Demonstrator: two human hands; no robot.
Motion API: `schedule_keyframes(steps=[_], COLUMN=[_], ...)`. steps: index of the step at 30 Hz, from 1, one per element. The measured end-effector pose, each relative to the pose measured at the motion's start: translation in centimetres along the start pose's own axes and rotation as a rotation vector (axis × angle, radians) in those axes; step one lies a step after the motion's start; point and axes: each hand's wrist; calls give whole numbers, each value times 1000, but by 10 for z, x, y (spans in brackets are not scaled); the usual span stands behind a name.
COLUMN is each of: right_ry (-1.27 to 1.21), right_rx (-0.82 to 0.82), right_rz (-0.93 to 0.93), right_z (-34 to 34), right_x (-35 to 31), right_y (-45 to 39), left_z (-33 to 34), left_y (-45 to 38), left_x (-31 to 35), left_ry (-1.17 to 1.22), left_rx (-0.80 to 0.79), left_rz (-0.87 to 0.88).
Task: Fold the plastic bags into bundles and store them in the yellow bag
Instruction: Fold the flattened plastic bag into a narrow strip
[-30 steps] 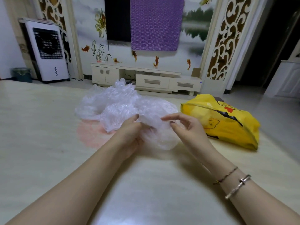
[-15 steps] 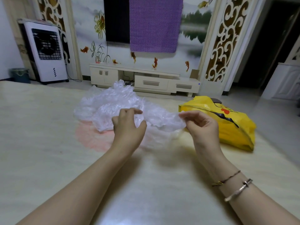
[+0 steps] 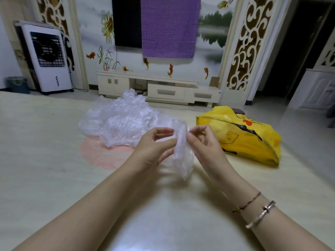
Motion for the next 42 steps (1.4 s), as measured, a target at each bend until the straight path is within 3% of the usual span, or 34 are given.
schedule_keyframes(steps=[3, 9, 14, 19, 23, 25, 28, 30, 32, 34, 38, 42], right_ry=[147, 414, 221, -228, -69, -59, -42, -27, 7, 101, 308, 185], right_rx=[-11, -27, 93, 304, 377, 318, 38, -117, -122, -30, 9, -44], right_rz=[-79, -16, -20, 208, 240, 196, 143, 118, 90, 97, 171, 336], right_z=[2, 1, -7, -27, -30, -30, -30, -28, -27, -28, -28, -26], right_x=[1, 2, 0, -6, -6, -11, -21, -24, -22, -19, -23, -18], right_y=[4, 4, -1, -5, -3, -3, 4, 7, 7, 5, 6, 5], left_z=[0, -1, -8, -15, -14, -11, -3, -3, -6, -6, -8, -18], left_y=[-1, 4, -4, -7, -6, -7, -5, -2, 1, 5, -2, -14], left_x=[1, 4, 4, 1, -6, -6, 2, 9, 11, 12, 8, 5], left_ry=[-14, -54, -106, -391, -664, -652, -387, -264, -251, -287, -210, -287], left_rx=[70, -34, 80, 154, 92, 95, 78, -20, -181, -222, -15, 139], left_rz=[45, 93, 166, 202, 153, 128, -36, -216, -300, -227, 20, 247])
Point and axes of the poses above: each hand's wrist, its own y-axis away from the middle knuckle, its own z-axis out of the palm, x = y × z, and after that the axes turned 12 degrees about y, right-handed
